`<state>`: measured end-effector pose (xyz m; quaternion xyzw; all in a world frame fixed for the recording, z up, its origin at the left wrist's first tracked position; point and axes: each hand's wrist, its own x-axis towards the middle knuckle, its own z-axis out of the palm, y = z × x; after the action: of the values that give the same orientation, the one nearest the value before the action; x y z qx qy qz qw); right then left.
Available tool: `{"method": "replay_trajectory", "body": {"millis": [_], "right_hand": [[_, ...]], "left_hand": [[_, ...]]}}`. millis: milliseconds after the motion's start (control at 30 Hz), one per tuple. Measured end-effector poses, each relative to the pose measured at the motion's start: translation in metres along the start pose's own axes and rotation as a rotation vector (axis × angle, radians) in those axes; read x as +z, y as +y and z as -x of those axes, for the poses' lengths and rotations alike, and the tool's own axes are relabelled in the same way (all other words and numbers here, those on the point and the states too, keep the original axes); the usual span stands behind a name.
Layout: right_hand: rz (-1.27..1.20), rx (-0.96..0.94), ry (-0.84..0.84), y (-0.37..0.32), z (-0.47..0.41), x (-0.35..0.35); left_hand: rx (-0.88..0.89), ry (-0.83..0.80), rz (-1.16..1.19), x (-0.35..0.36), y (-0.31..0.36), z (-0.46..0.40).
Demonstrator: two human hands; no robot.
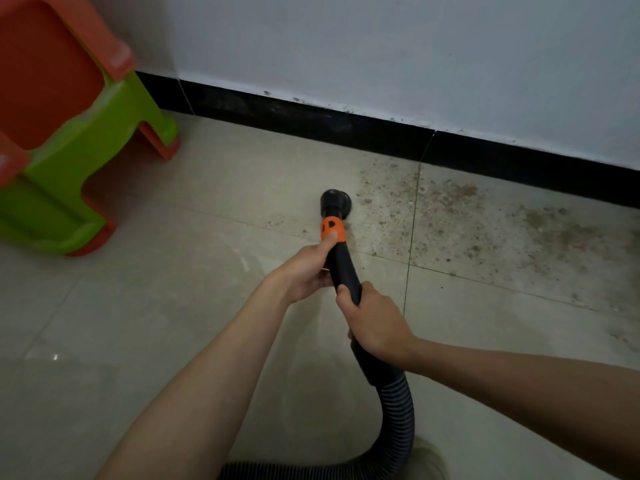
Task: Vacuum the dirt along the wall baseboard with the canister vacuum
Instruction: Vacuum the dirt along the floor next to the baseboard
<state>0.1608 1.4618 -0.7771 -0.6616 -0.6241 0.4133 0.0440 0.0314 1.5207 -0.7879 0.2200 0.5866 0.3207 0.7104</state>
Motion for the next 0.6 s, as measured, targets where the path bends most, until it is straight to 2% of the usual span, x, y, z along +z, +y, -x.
{"method": "replay_trajectory", "body": {"millis": [233,367,600], "right_hand": [[0.052,-0.139,-0.134,-0.037,-0.023,0.007],[0.077,-0.181,-0.2,-0.046,-0.025,0.014],[0.079,-0.252,-0.352,-0.045,-0.014,0.02]], "left_hand": [[0.068,0.183,0.108,-0.042,0.015,0.007],[0.121,0.322,0.068,-0.058,0.015,0.013],[0.033,0.331,0.143,-0.091,-0.006,0.034]]}}
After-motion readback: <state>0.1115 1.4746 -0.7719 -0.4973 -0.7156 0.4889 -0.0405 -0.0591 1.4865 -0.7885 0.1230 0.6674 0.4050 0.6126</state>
